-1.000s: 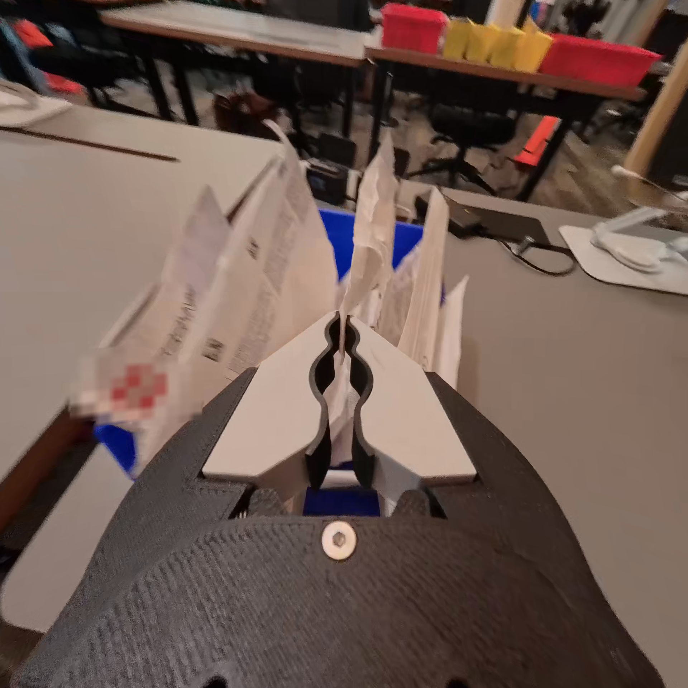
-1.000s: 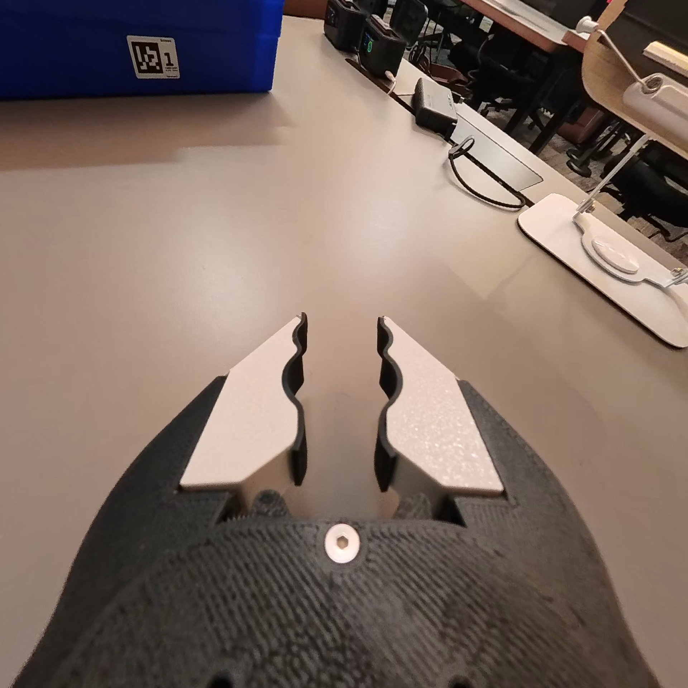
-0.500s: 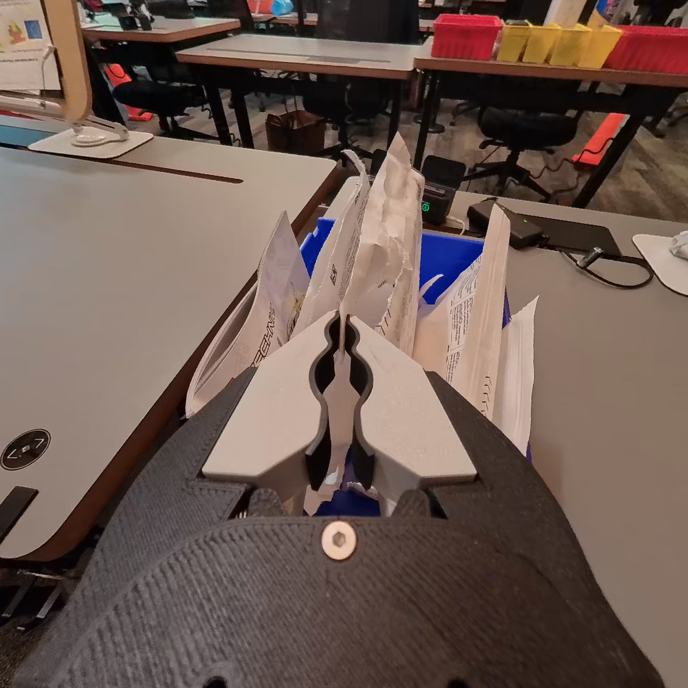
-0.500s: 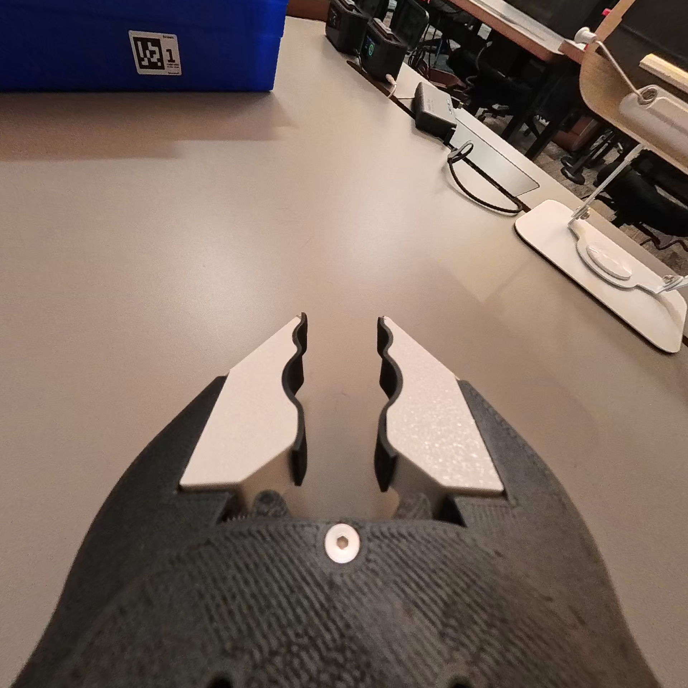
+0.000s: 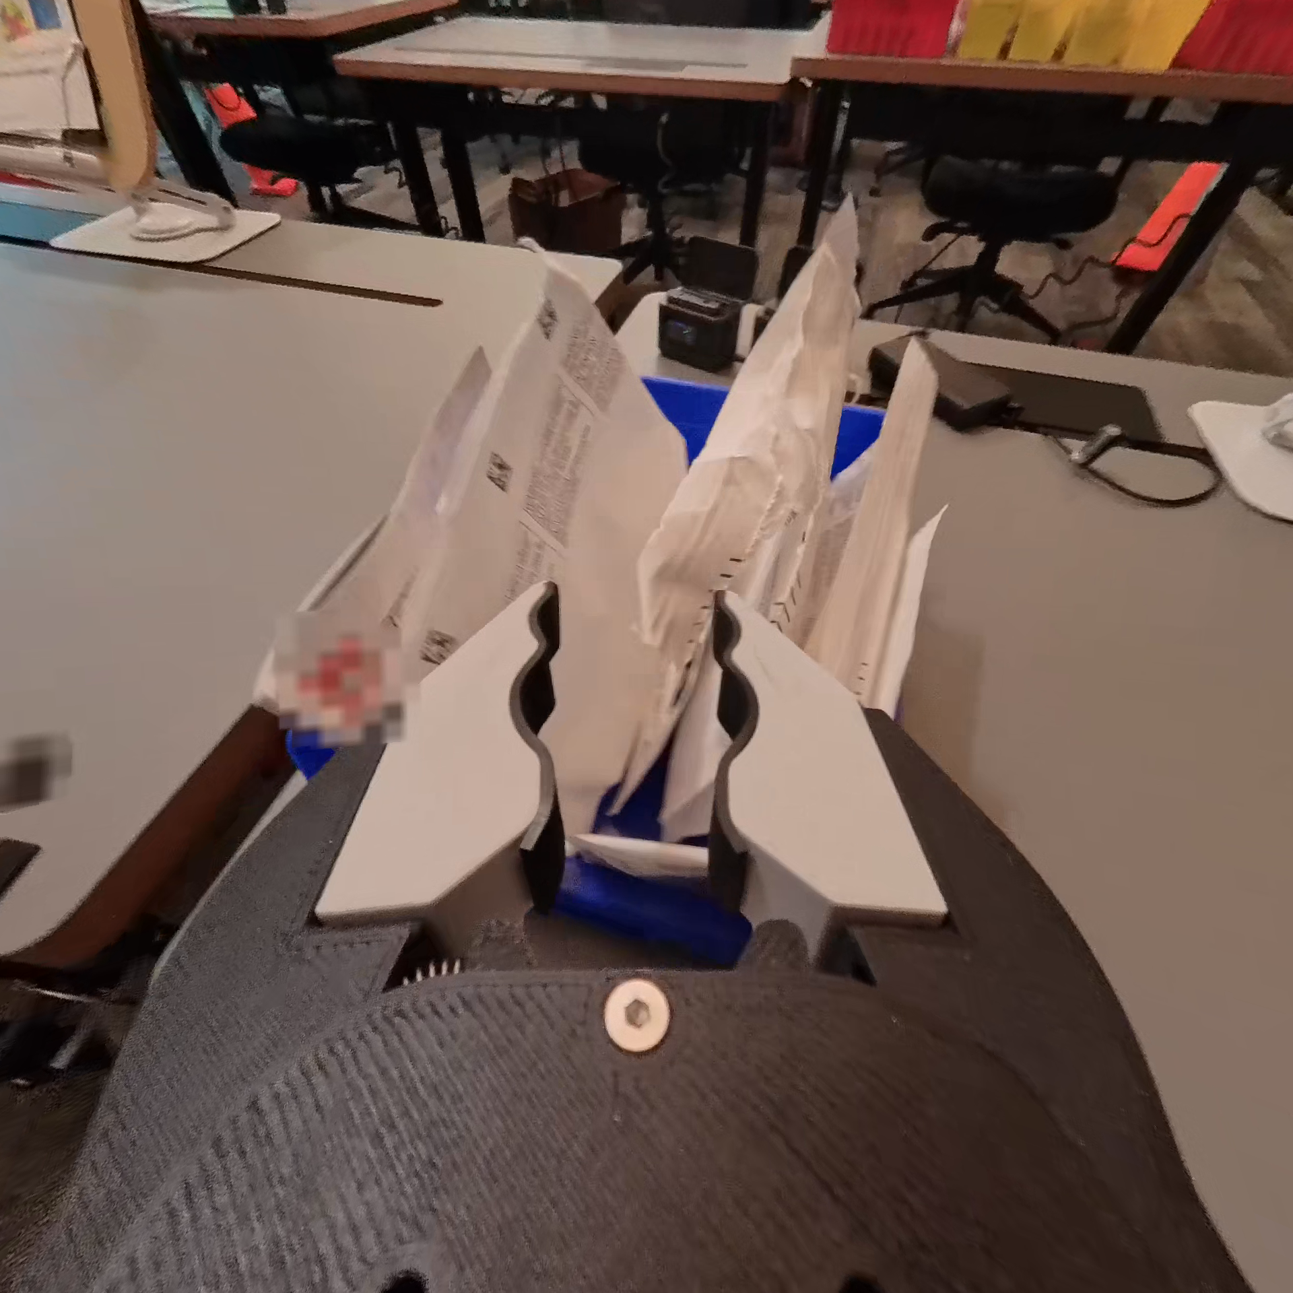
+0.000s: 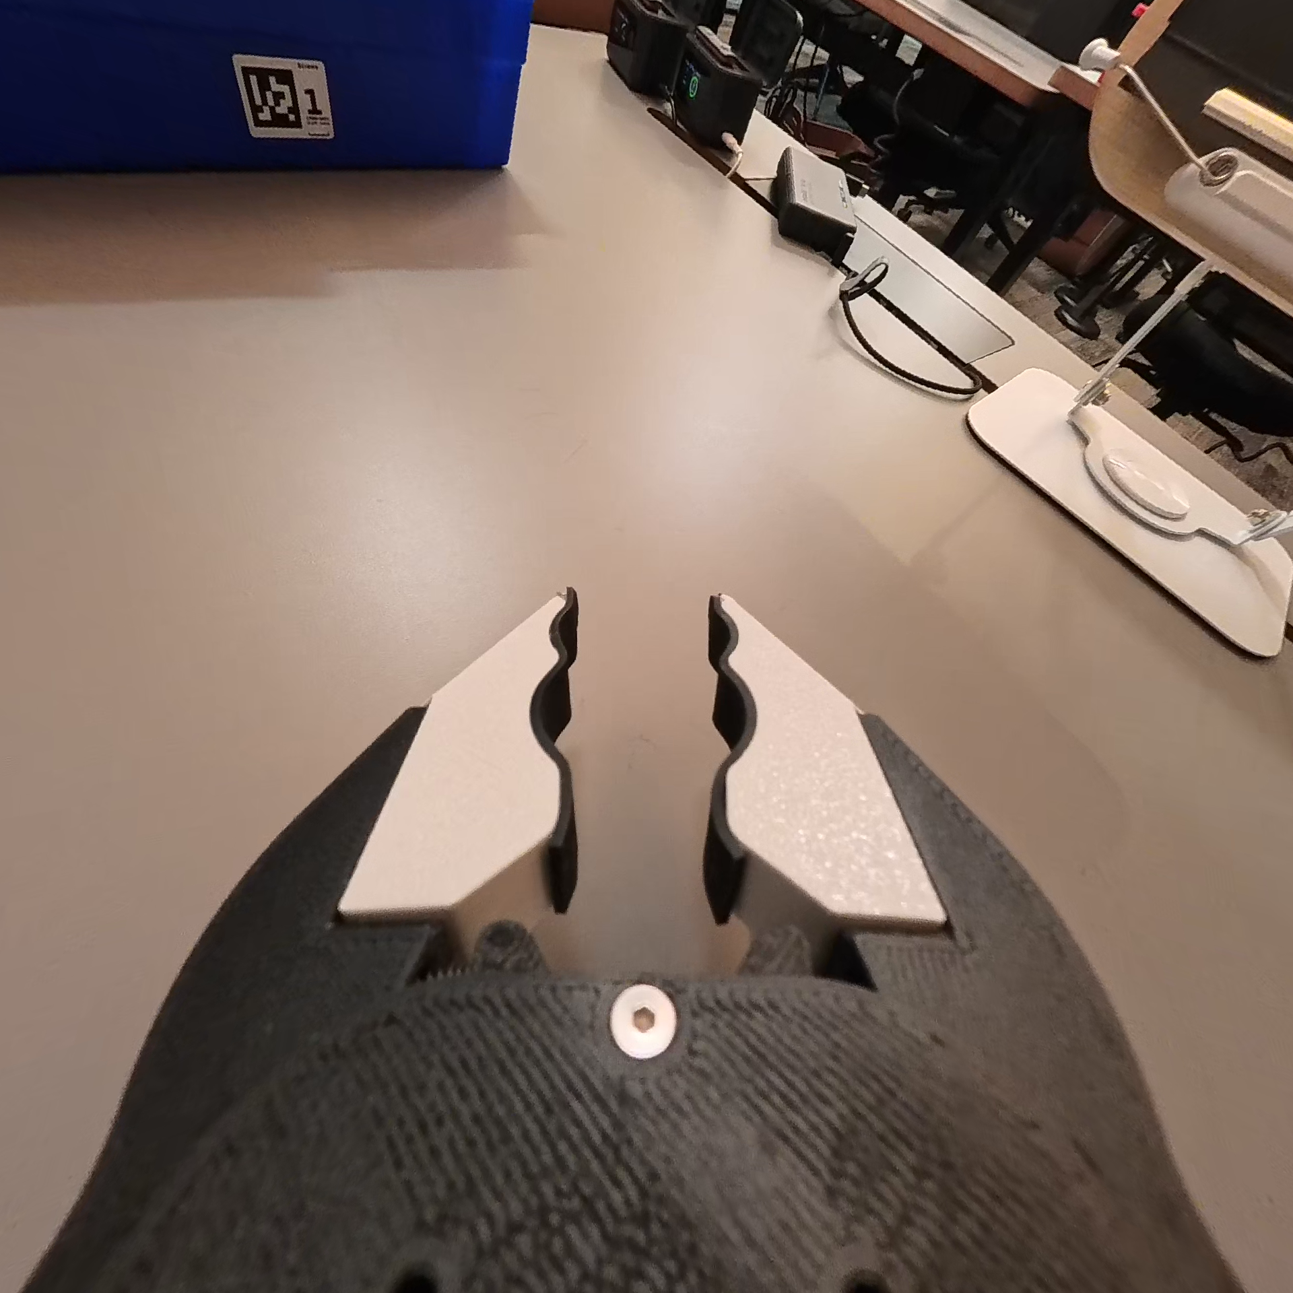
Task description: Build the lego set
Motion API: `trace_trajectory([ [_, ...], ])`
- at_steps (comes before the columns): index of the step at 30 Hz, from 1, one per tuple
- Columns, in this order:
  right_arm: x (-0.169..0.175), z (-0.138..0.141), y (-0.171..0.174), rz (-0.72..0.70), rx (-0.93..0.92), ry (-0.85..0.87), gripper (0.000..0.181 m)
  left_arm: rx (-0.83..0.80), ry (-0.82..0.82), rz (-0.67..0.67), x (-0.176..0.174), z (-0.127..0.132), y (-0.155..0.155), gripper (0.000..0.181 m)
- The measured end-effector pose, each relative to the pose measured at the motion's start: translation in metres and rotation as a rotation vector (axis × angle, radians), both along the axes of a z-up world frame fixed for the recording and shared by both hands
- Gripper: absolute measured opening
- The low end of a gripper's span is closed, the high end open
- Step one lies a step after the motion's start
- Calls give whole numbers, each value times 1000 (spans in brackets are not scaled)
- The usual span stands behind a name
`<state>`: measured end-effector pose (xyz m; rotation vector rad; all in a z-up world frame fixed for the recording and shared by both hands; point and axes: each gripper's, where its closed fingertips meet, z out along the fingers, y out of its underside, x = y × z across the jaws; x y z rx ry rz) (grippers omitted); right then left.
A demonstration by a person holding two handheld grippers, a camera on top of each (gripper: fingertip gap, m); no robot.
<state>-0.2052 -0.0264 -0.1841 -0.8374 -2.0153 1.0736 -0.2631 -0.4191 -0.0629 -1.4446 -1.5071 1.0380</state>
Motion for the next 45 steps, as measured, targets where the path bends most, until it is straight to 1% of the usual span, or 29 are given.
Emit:
trace_trajectory([
  [1, 0, 0, 0, -2, -1, 0, 36, 8, 27, -2, 7, 3, 9, 46],
  [4, -1, 0, 1, -2, -8, -5, 36, -41, 121, 34, 29, 13, 23, 43],
  [6, 0, 0, 0, 2, -5, -4, 36, -71, 135, 34, 40, 12, 32, 38],
  [8, 0, 0, -1, 7, 6, 0, 36, -68, 107, -7, 45, 3, 42, 36],
  [12, 1, -1, -3, 12, 33, 15, 35, -79, 51, -8, 38, -16, 43, 32],
  [14, 2, 0, -3, 11, 39, 25, 35, -20, 54, -17, 33, -19, 45, 27],
  [16, 1, 0, -3, 9, 37, 27, 35, 52, 49, -53, 30, -21, 53, 24],
  [18, 1, 1, -3, 7, 31, 24, 35, 90, 42, -90, 29, -24, 62, 22],
  [22, 1, 0, -3, 11, 38, 26, 35, 77, 24, -129, 28, -32, 72, 26],
  [24, 2, -1, -4, 14, 49, 28, 35, 95, 41, -116, 27, -29, 68, 25],
  [27, 2, -1, -5, 16, 58, 32, 35, 182, 53, -105, 22, -25, 55, 27],
  [28, 2, -1, -5, 16, 59, 32, 35, 207, 41, -122, 20, -27, 55, 32],
  [30, 2, -1, -5, 16, 58, 30, 35, 200, -27, -156, 16, -38, 56, 47],
  [32, 0, -2, -3, 9, 66, 31, 35, 185, -84, -185, 12, -47, 61, 55],
  [33, 0, -2, -2, 5, 68, 31, 35, 194, -78, -186, 10, -46, 62, 52],
  [34, -1, -2, -1, 4, 68, 31, 35, 203, -64, -177, 8, -43, 61, 45],
  [36, -1, -1, -1, 2, 63, 30, 35, 210, -23, -150, 4, -34, 54, 23],
  [38, -1, -1, -1, 2, 62, 29, 35, 221, 7, -148, 2, -26, 50, 9],
  [41, -1, -1, -1, 4, 64, 30, 35, 233, 69, -126, -4, -9, 38, 2],
  [45, -1, -1, 1, -1, 74, 38, 35, 294, 215, -103, -4, 28, 18, 0],
])
